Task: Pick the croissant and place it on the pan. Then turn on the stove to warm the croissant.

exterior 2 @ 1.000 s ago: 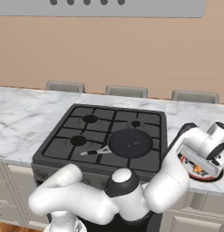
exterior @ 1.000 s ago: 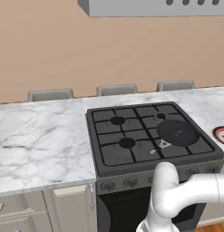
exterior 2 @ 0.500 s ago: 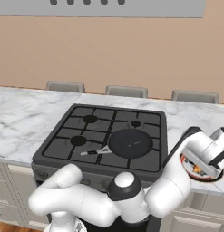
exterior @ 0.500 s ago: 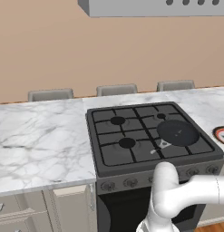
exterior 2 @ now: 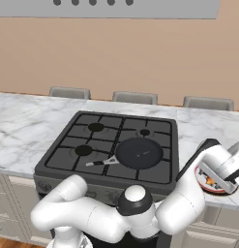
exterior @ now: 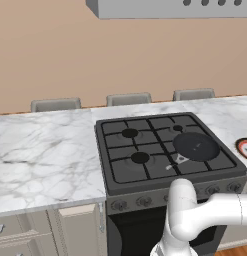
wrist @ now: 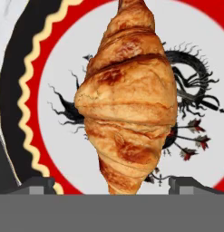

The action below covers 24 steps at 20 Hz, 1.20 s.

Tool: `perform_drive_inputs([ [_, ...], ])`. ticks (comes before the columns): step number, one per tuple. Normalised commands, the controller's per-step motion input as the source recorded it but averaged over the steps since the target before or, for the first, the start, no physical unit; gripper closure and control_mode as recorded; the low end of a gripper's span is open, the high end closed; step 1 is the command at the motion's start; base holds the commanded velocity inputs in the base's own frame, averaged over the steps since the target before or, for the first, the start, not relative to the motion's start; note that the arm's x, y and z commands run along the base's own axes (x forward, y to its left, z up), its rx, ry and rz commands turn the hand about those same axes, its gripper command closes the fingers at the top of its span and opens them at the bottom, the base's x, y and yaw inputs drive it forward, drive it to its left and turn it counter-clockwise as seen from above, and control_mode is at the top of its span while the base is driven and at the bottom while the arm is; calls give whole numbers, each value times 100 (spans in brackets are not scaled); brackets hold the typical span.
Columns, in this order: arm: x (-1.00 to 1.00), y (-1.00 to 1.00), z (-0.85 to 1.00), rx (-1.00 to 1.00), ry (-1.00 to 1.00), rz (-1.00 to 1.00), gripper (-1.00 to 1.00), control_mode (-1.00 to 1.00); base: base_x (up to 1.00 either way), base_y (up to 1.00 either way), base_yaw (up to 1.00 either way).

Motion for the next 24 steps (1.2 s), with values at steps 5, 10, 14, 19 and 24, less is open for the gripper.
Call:
perform_drive_inputs([
  [5, 15, -14, -10, 2, 0, 0, -100, -100, 0, 0, 0],
  [10, 24, -11, -9, 1, 0, 0, -100, -100, 0, 0, 0],
  [14, 25, -2, -12, 1, 0, 0, -100, -100, 0, 0, 0],
  [19, 15, 0, -21, 0, 0, 0, -100, -100, 0, 0, 0],
  [24, 2, 0, -23, 0, 0, 0, 100, -100, 0, 0, 0],
])
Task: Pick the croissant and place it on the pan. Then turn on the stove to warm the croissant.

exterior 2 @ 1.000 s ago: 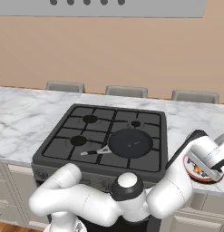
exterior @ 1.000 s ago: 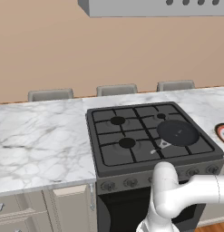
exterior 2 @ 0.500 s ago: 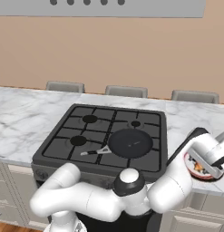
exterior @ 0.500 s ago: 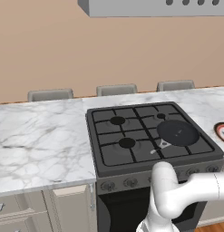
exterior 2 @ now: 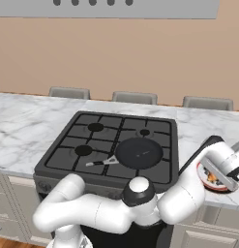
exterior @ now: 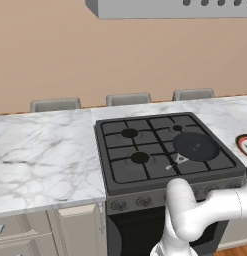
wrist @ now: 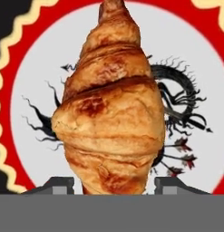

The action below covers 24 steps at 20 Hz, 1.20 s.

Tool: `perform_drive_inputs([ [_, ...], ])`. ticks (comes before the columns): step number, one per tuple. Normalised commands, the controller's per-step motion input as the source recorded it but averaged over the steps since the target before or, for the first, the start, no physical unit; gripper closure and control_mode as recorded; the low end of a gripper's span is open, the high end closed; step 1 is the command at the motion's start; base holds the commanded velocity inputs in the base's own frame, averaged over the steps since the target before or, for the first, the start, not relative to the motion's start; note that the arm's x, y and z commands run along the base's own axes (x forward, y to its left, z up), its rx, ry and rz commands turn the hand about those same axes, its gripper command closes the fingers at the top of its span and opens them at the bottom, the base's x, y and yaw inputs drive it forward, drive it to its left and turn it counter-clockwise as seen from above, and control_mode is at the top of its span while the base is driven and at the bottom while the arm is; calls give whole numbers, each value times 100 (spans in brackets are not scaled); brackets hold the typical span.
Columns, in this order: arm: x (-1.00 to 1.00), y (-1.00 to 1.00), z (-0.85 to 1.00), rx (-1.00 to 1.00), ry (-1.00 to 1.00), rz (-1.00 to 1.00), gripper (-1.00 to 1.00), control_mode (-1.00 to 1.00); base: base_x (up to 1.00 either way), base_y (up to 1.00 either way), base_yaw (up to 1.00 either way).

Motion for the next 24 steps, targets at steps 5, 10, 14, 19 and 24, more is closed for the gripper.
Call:
perform_drive_inputs([
  [5, 0, 0, -3, 0, 0, 4, 100, -100, 0, 0, 0],
  [10, -1, 3, 7, 0, 0, 7, 100, -100, 0, 0, 0],
  [14, -23, 17, 54, -1, -7, 8, 100, -100, 0, 0, 0],
  [19, -42, 45, 64, -9, -16, 11, 100, -100, 0, 0, 0],
  [24, -49, 87, 8, -17, -18, 15, 100, -100, 0, 0, 0],
])
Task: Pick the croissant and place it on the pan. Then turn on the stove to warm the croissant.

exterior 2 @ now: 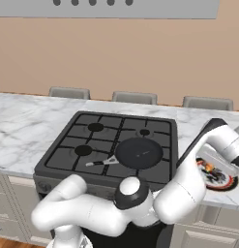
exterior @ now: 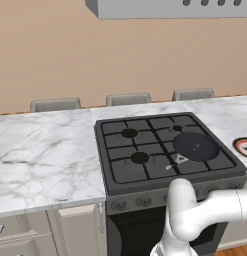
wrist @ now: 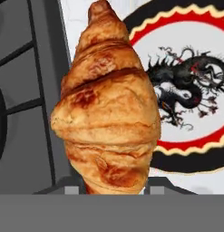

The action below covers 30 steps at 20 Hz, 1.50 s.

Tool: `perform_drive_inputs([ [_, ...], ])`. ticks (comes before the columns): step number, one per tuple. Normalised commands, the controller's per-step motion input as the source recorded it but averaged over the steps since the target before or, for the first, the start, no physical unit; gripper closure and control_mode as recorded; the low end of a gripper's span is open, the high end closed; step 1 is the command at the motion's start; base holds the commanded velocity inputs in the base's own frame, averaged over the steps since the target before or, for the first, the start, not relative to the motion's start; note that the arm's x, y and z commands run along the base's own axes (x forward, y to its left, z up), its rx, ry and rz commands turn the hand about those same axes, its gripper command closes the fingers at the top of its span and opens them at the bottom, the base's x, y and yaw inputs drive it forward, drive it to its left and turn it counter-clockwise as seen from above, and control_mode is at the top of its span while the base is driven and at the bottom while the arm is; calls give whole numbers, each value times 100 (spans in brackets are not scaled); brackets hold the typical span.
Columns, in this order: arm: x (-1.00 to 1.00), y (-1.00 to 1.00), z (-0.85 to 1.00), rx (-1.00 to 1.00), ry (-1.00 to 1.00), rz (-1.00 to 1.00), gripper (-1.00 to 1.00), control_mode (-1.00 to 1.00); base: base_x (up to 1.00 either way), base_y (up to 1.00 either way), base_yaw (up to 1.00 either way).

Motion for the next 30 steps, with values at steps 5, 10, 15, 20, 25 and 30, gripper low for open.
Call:
perform_drive_inputs([
  [5, -49, 100, 5, -17, -13, 20, 100, -100, 0, 0, 0],
  [10, -46, 98, 25, -16, -10, 21, 100, -100, 0, 0, 0],
  [15, -35, 78, 57, -14, -7, 19, 100, -100, 0, 0, 0],
  [20, -18, 54, 74, -12, -4, 18, 100, -100, 0, 0, 0],
  [25, -8, 59, 51, -12, -1, 17, 100, -100, 0, 0, 0],
  [30, -2, 48, 3, -13, 4, 14, 100, -100, 0, 0, 0],
])
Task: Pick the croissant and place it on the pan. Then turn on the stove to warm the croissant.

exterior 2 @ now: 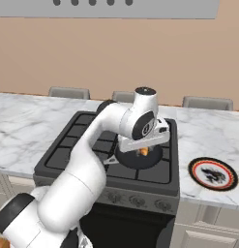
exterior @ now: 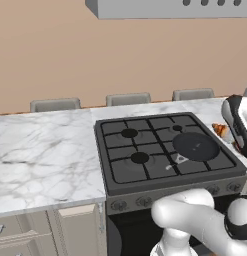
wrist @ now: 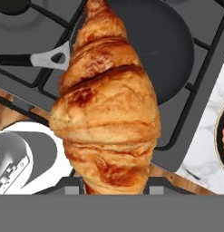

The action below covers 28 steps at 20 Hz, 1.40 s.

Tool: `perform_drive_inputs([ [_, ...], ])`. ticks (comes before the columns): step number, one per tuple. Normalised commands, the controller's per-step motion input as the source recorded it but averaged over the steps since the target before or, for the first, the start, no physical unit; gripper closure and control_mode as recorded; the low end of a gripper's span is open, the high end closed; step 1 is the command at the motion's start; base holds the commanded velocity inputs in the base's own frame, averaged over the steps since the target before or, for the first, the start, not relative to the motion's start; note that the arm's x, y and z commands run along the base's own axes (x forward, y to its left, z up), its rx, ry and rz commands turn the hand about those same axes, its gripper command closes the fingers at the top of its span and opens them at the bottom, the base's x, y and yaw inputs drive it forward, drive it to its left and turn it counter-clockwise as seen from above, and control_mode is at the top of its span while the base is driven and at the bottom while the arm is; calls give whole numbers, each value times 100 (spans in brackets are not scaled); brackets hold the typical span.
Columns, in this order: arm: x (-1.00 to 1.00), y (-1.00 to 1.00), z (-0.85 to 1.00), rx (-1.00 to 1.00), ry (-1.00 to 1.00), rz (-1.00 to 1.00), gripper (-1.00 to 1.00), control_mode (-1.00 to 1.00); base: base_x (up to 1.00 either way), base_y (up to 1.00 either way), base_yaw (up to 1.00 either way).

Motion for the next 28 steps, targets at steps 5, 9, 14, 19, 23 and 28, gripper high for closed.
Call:
perform_drive_inputs([
  [5, 2, 14, -24, -8, 10, 7, 100, -100, 0, 0, 0],
  [9, 18, 3, -22, -4, 9, 1, 100, -100, 0, 0, 0],
  [14, 31, 9, -15, -1, 7, 0, 100, -100, 0, 0, 0],
  [19, 29, 9, -9, 0, 6, 0, 100, -100, 0, 0, 0],
  [23, 6, 0, -9, 0, -4, 0, 100, -100, 0, 0, 0],
  [28, 4, 0, -37, 2, -11, 0, 100, -100, 0, 0, 0],
])
